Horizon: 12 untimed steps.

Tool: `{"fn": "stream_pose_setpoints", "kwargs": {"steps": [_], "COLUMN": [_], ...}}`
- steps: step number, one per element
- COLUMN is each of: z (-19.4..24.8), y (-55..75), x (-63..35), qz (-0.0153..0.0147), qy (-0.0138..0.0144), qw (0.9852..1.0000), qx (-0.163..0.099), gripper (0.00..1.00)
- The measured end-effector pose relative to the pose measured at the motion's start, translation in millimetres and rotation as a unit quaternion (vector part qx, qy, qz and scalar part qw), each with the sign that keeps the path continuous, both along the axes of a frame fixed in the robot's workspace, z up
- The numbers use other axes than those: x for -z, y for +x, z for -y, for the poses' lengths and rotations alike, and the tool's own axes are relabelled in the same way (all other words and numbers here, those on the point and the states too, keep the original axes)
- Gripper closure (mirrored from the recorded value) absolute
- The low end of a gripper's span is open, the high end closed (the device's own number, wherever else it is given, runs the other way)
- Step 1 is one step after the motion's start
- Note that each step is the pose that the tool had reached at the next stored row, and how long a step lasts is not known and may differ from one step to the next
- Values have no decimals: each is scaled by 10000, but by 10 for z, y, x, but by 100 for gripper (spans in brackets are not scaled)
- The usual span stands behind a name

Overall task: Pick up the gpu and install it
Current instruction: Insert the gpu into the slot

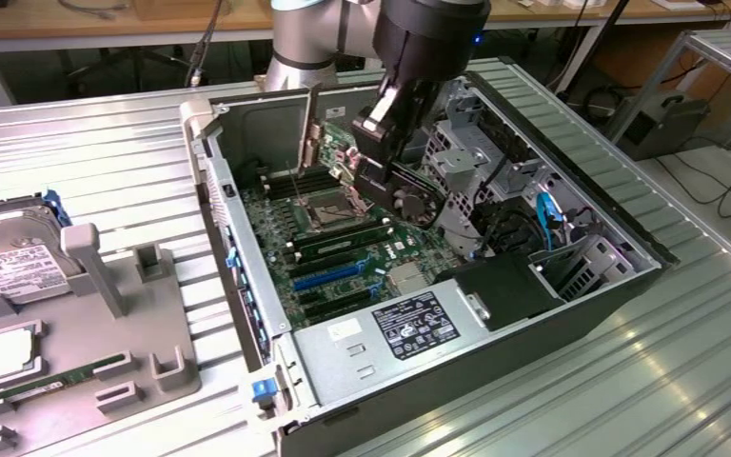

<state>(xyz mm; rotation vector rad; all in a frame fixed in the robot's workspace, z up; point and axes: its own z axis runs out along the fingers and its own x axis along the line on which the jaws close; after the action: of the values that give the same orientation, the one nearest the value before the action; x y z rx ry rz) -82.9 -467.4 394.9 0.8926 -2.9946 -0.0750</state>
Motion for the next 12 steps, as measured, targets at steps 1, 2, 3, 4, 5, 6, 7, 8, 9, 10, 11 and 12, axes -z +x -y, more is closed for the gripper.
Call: {"fn": "stream_pose_setpoints", "kwargs": {"steps": [1,2,3,4,5,6,7,8,9,10,11,12], "z": [0,0,0,0,0,0,0,0,0,0,0,0], "y": [0,0,0,0,0,0,0,0,0,0,0,0], "x": [7,14,21,33,39,46,57,64,71,78,88,105], "qz": [1,3,4,6,7,8,9,10,10,11,11,14], "qy": [0,0,-1,0,0,0,0,0,0,0,0,0], "qw": [10000,9998,9997,9991,9986,9980,9970,9962,9954,9944,9931,9910], "qx": [-97,-175,-260,-434,-527,-631,-772,-872,-963,-1056,-1173,-1341], "gripper": [74,74,74,74,74,74,74,74,74,74,74,74]}}
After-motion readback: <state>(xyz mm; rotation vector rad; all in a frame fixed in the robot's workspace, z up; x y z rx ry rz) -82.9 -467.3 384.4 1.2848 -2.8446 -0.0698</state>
